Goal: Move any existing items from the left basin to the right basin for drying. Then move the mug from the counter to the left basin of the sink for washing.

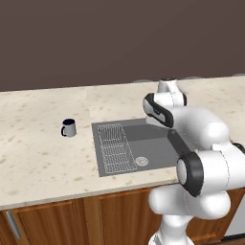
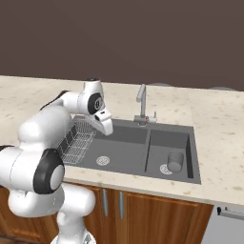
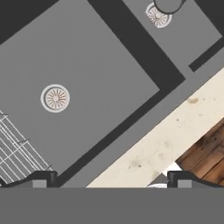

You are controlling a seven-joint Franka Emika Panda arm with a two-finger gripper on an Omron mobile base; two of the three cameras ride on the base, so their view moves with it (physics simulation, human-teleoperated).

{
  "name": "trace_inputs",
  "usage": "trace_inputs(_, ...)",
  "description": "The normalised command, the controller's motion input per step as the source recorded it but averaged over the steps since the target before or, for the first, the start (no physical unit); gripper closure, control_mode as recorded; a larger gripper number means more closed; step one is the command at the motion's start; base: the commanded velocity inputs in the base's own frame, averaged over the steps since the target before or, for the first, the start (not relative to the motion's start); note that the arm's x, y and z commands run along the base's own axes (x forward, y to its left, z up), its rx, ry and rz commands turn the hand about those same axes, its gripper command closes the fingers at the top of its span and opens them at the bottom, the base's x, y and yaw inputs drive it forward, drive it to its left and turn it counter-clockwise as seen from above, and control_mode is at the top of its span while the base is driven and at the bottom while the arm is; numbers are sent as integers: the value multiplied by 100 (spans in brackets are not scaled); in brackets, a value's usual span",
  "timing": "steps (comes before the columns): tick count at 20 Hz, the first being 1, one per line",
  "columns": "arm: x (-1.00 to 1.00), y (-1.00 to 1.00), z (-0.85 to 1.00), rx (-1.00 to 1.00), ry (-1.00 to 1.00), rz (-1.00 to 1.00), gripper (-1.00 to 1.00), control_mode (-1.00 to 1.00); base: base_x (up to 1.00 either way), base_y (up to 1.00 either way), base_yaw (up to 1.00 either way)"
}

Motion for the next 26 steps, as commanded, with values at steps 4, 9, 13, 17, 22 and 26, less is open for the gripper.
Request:
trace_inputs(4,0,95,11,-7,3,-7,-100,-100,0,0,0)
trace_inputs(9,0,96,4,-7,2,-5,-100,-100,0,0,0)
trace_inputs(13,2,79,0,-5,3,-5,-100,-100,0,0,0)
trace_inputs(17,0,2,-2,-1,1,0,-100,-100,0,0,0)
trace_inputs(22,0,21,0,-3,-2,0,-100,-100,0,0,0)
trace_inputs(26,6,38,-1,-3,-8,3,-100,-100,0,0,0)
